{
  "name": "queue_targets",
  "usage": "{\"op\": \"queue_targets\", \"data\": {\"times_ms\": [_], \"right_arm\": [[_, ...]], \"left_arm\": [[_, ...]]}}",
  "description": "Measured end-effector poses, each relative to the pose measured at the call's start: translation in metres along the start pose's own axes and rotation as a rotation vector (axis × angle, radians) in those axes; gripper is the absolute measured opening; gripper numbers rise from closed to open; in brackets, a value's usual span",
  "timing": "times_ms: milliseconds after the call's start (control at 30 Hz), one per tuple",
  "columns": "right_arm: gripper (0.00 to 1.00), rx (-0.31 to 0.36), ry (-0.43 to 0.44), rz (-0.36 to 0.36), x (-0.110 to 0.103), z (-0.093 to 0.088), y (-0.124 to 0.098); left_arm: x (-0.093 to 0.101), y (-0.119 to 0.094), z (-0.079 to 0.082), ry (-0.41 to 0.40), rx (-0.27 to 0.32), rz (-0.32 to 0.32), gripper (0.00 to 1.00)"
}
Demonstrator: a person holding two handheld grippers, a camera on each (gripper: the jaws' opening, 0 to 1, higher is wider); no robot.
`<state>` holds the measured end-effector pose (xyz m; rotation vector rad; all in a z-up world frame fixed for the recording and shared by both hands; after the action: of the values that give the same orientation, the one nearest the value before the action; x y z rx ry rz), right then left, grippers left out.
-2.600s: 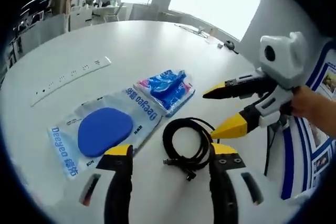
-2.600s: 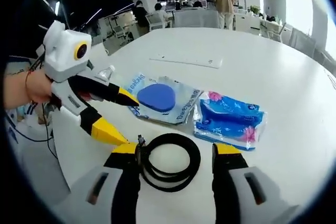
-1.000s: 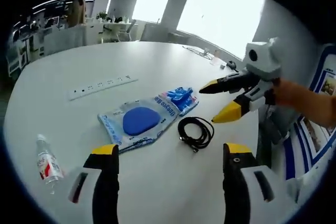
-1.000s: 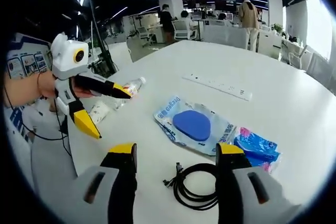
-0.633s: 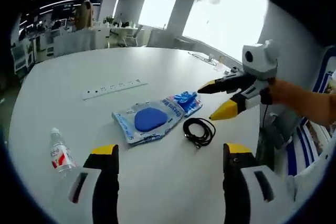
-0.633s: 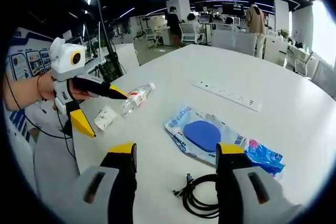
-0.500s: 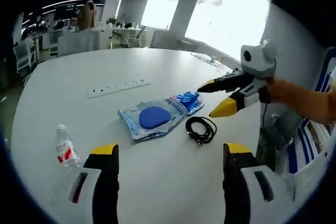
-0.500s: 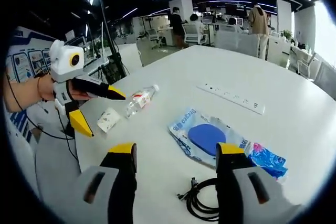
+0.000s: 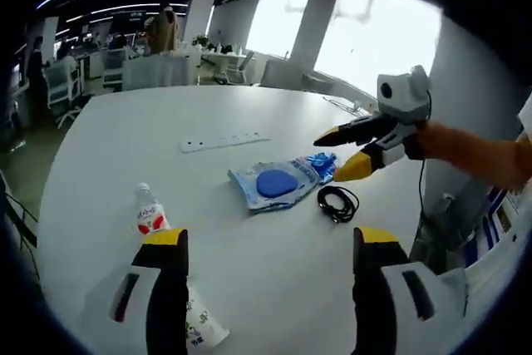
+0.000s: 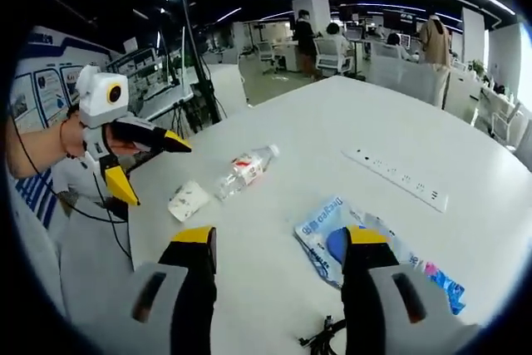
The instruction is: Arrange the tabletop items into an orderly group along one side of the table until the central work area is clear of visible clutter.
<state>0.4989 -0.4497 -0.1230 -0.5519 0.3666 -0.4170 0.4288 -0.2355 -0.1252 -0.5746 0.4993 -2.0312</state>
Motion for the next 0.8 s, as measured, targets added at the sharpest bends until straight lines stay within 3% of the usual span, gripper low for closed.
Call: {"op": "queue_targets", "data": {"times_ms": [333, 800], "right_arm": [[0.58, 0.012, 0.024, 0.095, -0.006, 0.029, 0.049], [0.56, -0.005, 0.086, 0.198, 0.007, 0.053, 0.120]], "left_arm": [[-0.029, -0.021, -0.012, -0.044, 0.022, 0.049, 0.83], [-0.062, -0.044, -0.028, -0.134, 0.064, 0.113, 0.83]]}}
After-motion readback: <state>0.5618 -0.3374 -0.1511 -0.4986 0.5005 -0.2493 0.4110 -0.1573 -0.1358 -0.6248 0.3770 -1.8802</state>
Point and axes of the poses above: the point that each gripper's makers call its tool centre point, and the gripper's own axes: y roughly forward along the fingers, x roughly to its right, z roughly out of its top, the point moved 7 cm from there along -y, roughly backward along the fingers, and after that the axes turned 8 degrees about z, right-handed, at the moved point
